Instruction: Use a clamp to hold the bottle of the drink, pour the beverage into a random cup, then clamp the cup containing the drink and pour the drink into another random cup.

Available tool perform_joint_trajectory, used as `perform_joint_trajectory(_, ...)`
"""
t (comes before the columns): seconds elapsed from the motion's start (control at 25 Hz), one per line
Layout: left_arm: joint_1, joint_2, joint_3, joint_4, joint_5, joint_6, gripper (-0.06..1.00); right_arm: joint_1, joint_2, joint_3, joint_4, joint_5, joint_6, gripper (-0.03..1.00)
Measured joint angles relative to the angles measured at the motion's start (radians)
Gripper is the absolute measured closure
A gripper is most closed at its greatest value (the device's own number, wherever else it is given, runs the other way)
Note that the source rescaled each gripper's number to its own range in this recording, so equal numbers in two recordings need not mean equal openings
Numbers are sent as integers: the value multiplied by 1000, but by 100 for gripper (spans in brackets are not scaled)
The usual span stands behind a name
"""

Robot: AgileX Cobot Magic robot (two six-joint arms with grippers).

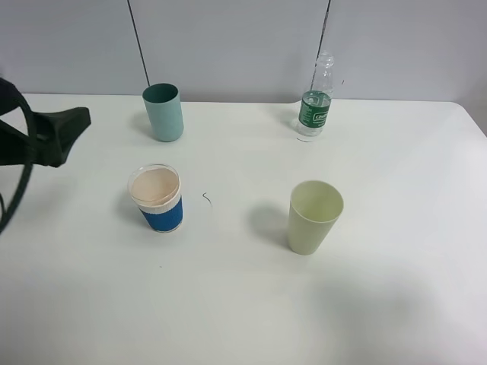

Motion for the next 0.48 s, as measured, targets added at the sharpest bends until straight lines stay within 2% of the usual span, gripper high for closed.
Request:
perform_joint_trajectory(0.28, 0, -222, -264, 3, 676, 0, 0, 0, 0, 0, 0, 0, 0, -3)
perform_joint_trajectory(0.4, 0, -278, -341, 6, 900, 0, 0, 0, 0, 0, 0, 0, 0, -3)
perform_joint_trajectory(0.48, 0, -322, -367, 6, 1004, -1, 0, 0, 0, 0, 0, 0, 0, -3)
